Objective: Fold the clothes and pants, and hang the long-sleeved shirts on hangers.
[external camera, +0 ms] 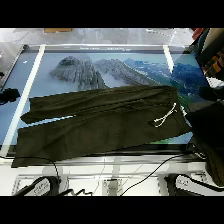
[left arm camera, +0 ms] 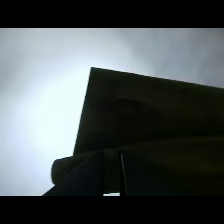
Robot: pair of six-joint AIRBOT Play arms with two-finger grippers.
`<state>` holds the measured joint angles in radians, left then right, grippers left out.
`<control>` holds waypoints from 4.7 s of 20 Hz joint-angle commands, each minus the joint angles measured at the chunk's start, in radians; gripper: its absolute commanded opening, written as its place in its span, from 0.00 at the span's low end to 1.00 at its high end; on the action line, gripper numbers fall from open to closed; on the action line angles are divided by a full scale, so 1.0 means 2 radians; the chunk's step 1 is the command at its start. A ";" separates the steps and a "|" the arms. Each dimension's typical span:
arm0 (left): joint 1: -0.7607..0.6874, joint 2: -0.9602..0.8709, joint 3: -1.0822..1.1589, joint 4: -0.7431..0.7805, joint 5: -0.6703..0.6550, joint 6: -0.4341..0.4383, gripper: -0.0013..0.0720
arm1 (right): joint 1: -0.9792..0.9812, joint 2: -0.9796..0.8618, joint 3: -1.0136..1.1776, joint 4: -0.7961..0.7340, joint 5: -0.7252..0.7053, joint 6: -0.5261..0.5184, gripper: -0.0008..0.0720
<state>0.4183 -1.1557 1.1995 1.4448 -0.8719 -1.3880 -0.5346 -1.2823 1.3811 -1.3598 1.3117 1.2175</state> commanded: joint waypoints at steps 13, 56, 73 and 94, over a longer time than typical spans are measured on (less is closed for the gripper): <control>-0.046 0.002 -0.002 -0.046 -0.038 0.075 0.04 | -0.175 0.200 -0.374 0.112 -0.057 0.082 0.87; 0.369 0.148 -0.278 -0.018 -0.273 0.047 0.81 | -0.039 0.185 -0.368 0.158 -0.291 0.058 0.06; 0.371 0.007 -0.278 0.012 -0.214 0.253 0.80 | -0.039 0.185 -0.368 0.158 -0.277 0.058 0.06; 0.370 0.006 -0.279 -0.162 -0.302 0.296 0.04 | -0.038 0.229 -0.366 0.150 -0.254 0.005 0.06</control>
<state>1.1587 -1.1435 0.6403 1.3426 -1.4414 -0.8307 -0.6113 -0.8711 0.6456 -1.0485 0.8051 1.2568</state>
